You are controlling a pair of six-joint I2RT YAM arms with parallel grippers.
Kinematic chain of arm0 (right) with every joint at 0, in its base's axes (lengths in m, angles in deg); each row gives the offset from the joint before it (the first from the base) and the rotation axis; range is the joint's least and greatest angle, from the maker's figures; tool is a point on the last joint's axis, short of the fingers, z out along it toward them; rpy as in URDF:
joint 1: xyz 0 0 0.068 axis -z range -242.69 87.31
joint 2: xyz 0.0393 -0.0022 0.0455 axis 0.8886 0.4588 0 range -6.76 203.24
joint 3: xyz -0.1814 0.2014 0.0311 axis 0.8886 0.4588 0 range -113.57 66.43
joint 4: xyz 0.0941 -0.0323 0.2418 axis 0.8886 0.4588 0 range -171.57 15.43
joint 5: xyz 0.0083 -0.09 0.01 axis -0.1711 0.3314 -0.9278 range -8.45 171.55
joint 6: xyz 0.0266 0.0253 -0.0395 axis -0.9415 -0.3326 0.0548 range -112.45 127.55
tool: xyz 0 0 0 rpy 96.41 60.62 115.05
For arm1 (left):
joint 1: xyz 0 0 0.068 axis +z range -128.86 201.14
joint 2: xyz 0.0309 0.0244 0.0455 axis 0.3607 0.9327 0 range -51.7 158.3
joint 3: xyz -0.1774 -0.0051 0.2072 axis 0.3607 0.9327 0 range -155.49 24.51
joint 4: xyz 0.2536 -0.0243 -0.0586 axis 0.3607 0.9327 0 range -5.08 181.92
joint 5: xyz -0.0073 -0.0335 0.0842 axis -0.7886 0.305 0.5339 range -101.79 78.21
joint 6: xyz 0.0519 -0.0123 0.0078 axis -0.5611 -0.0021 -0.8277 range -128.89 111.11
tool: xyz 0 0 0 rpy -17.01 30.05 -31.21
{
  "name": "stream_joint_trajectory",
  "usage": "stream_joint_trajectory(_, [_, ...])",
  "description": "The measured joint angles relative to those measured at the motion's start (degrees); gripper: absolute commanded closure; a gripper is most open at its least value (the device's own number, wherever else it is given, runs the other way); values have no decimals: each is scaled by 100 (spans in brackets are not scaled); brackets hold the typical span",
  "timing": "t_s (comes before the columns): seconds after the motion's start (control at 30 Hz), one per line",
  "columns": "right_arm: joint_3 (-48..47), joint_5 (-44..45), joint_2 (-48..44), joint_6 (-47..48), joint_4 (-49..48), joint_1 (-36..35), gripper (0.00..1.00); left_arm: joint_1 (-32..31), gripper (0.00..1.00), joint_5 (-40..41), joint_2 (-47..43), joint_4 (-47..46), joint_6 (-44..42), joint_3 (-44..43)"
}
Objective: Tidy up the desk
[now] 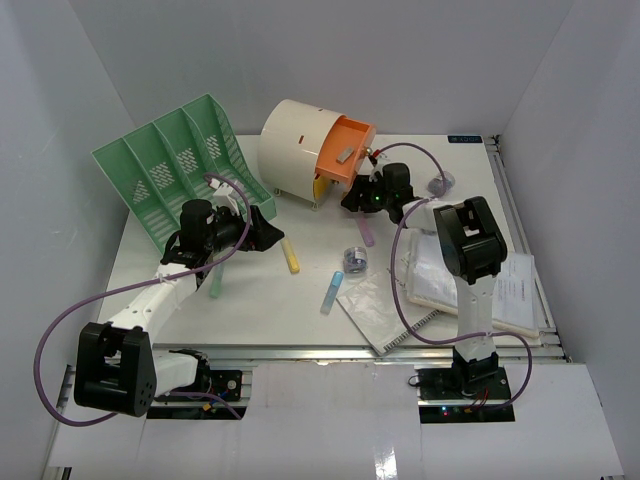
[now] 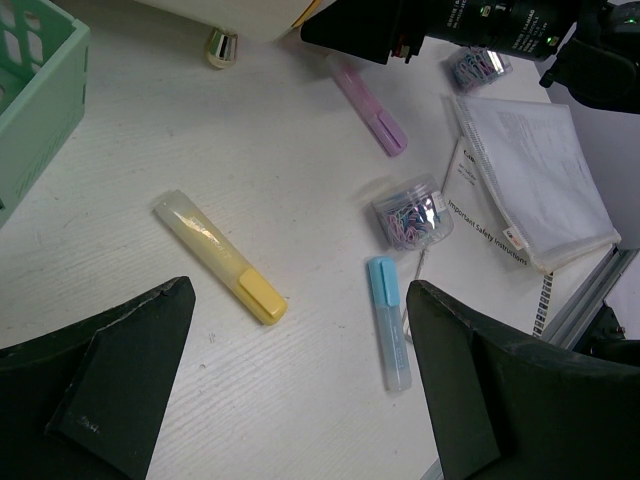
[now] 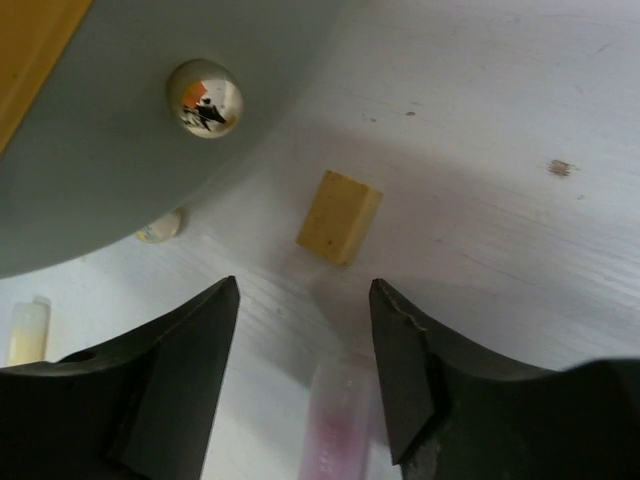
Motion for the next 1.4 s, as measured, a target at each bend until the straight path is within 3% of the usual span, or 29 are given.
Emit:
stream_joint_trajectory(0.37, [-355,1152,150,-451,132,-312,33,0,2,-1,2,0,0,0])
stream_joint_trajectory(0.63, [-772,1888,307,-530,559,-449,43,-5,2,0,2,0,0,0])
stream_joint_trajectory(0.97, [-837,1990,311,-520,810,-474,61,-11,2,2,2,2,-1,0])
stream_joint_trajectory(1.4, [-912,1976,337,-530,890,-494,69,-26,2,2,2,11,-5,-1])
